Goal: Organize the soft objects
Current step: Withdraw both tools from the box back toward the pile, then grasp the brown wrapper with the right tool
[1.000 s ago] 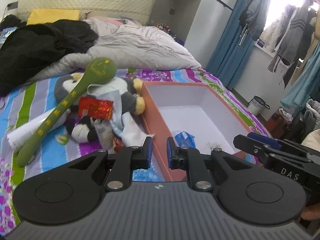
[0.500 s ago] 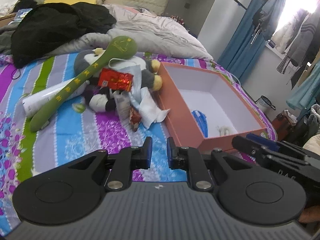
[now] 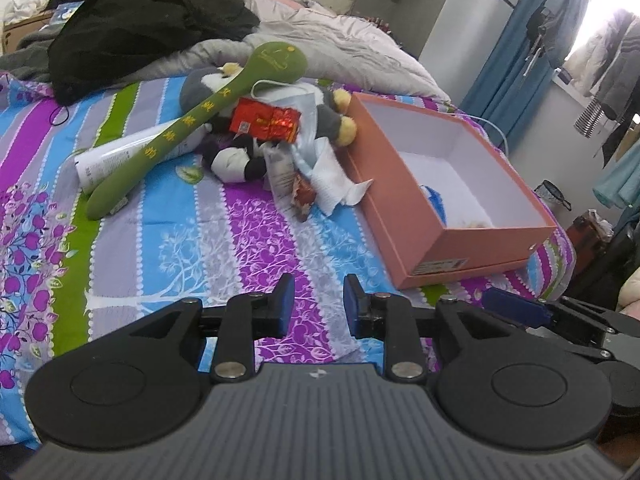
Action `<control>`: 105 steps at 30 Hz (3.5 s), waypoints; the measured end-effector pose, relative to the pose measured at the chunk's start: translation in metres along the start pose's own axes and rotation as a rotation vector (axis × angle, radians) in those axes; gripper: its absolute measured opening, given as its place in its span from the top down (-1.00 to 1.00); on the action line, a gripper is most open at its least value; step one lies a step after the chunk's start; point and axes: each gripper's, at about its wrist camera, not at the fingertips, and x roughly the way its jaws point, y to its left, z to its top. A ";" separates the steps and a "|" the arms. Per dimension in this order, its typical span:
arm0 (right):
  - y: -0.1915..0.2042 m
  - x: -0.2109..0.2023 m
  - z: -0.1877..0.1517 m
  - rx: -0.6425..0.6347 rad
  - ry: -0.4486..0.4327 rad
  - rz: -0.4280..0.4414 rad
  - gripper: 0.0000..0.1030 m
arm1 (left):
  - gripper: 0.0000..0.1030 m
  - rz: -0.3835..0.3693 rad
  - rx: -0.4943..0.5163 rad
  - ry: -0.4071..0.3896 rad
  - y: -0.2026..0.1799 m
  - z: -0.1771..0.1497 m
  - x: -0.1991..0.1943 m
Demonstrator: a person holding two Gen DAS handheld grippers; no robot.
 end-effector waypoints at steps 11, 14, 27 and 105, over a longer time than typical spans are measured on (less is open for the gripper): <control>0.004 0.042 0.007 -0.019 0.050 0.010 0.16 | 0.40 0.035 -0.028 0.029 0.031 0.017 0.040; 0.007 0.055 0.011 -0.034 0.062 0.009 0.16 | 0.40 0.037 -0.038 0.030 0.038 0.024 0.051; 0.013 0.123 0.027 -0.075 0.073 0.042 0.16 | 0.40 0.042 -0.086 0.030 0.074 0.052 0.110; -0.013 0.113 0.023 0.001 0.065 0.006 0.32 | 0.79 -0.018 -0.132 0.109 0.039 0.051 0.128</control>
